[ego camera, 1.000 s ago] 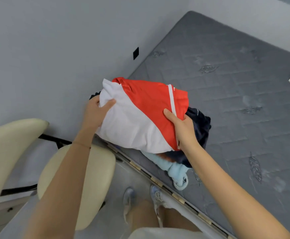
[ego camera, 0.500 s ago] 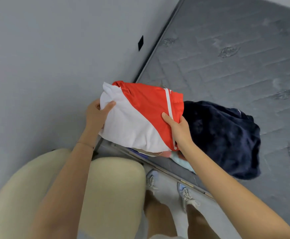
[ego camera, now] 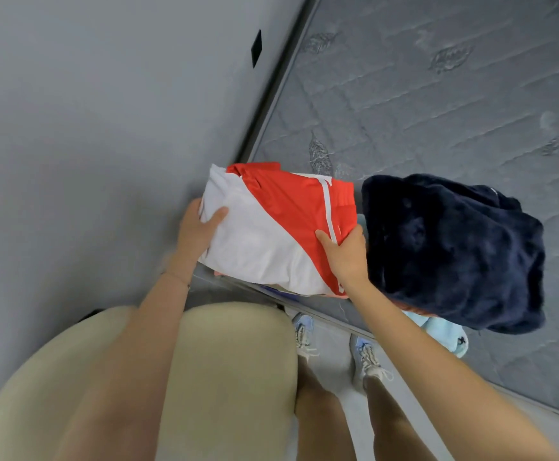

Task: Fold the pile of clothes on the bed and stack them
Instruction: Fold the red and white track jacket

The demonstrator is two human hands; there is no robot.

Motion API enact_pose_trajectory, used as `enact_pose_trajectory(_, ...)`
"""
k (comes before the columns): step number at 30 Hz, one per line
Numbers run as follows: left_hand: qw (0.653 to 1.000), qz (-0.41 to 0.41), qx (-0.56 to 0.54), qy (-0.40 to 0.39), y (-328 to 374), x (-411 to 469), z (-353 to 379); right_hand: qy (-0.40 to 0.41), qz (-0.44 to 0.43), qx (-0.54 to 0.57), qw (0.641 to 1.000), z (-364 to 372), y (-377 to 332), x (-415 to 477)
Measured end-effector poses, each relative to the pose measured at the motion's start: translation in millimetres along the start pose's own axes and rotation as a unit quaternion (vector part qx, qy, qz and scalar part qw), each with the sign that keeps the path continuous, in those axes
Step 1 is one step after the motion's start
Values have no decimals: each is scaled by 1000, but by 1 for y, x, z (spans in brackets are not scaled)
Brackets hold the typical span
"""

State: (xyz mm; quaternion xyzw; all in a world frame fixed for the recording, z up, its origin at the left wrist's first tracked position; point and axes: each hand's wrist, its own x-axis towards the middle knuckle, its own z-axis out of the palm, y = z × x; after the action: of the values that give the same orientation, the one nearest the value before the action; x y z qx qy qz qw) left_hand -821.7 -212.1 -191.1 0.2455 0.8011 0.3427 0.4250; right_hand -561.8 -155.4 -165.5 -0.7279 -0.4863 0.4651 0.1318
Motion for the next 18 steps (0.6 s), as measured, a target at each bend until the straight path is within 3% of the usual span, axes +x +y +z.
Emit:
enact_pose_trajectory(2,1000,-2,1,0,0,0,0,0,-4,-29,1000,-2,-1,1)
enact_pose_trajectory(7,999,36,5,26,10,-1,-4,1,-4,20,1000,-15,-7,0)
enact_pose_trajectory(13,999,4,34,-28,1,-17,4,-23,5,-33,999,-23,0,-6)
enact_pose_trajectory(18,976,73,175,102,12,-27,7,29,-110,-79,990,-27,-5,-21)
